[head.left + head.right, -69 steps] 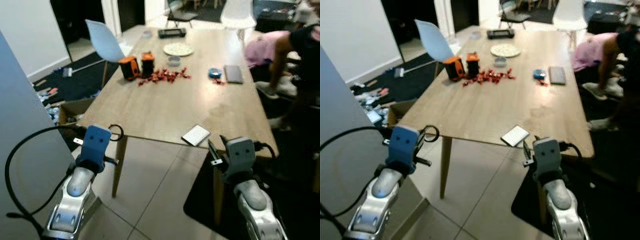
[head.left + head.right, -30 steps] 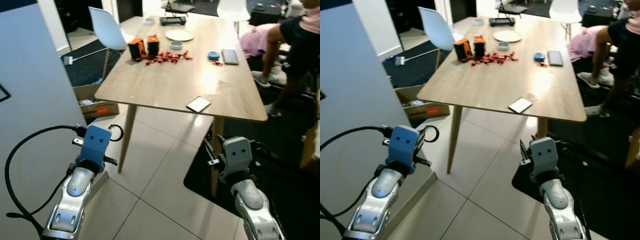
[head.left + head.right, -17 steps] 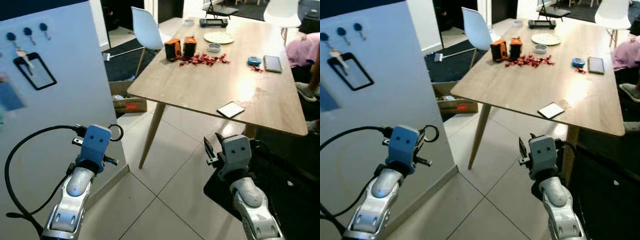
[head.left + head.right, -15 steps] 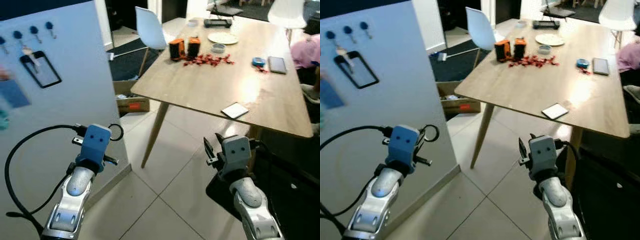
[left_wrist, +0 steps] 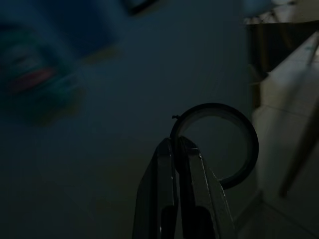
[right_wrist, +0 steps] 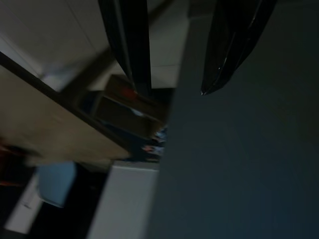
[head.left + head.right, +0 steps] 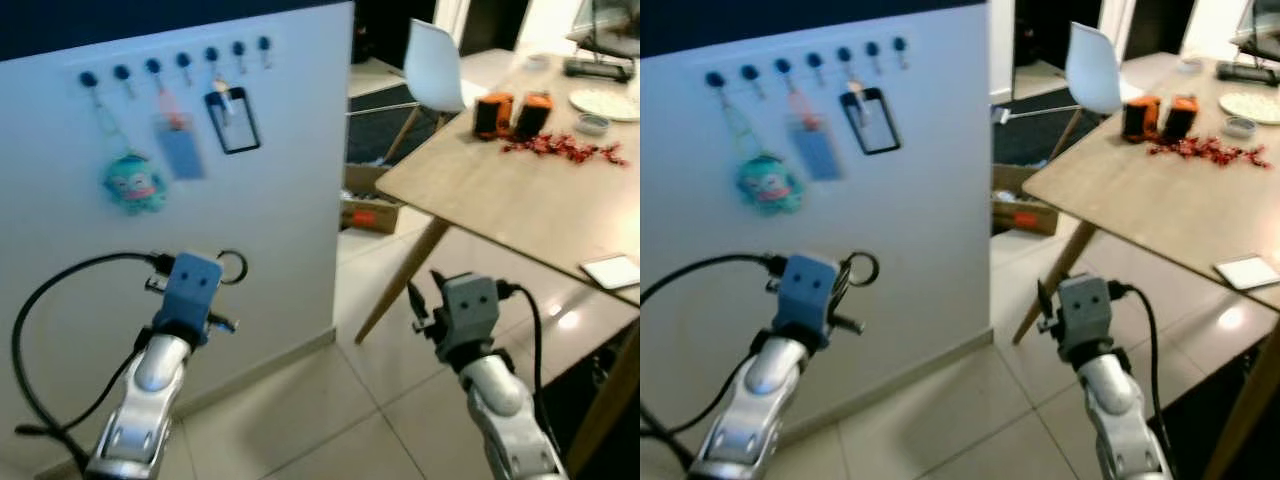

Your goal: Hang keys on a hook

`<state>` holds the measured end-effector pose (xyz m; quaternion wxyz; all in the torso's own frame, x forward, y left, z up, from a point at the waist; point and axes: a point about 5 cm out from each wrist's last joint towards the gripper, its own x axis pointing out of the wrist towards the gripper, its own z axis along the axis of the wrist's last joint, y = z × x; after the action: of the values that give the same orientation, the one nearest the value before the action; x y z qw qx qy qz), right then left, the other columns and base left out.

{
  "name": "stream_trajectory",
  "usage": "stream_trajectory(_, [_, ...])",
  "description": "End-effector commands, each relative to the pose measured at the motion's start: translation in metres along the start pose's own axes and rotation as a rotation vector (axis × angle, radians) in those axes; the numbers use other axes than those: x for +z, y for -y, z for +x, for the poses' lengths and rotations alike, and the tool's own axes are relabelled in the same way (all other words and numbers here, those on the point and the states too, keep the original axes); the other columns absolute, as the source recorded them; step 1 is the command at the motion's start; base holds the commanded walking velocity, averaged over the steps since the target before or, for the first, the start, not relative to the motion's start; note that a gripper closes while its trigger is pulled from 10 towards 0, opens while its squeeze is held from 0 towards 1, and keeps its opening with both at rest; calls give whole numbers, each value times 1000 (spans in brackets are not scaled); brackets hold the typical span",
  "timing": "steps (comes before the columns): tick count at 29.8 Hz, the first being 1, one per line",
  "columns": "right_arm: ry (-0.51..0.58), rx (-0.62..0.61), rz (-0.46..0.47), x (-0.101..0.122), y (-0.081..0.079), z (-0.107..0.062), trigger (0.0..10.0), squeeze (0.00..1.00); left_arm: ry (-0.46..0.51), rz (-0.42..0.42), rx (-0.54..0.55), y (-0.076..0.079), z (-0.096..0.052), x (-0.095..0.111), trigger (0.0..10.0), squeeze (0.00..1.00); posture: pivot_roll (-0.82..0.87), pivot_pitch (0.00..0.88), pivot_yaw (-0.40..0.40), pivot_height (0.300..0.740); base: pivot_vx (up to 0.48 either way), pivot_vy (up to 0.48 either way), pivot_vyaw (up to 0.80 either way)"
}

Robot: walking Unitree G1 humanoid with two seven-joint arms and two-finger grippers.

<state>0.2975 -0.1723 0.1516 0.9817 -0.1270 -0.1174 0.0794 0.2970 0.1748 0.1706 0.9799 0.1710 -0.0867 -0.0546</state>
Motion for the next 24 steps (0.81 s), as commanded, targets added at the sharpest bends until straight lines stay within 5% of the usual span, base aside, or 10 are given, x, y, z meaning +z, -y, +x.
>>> stream_trajectory(1, [-12, 8, 2, -4, -1, -3, 10000, 0, -16, 5, -9, 2, -1, -4, 10000, 0, 70, 140, 30, 740, 0, 0, 781])
stream_trajectory(24, [-15, 6, 5, -4, -3, -5, 10000, 0, -21, 5, -13, 2, -2, -4, 10000, 0, 73, 151, 35, 740, 0, 0, 783])
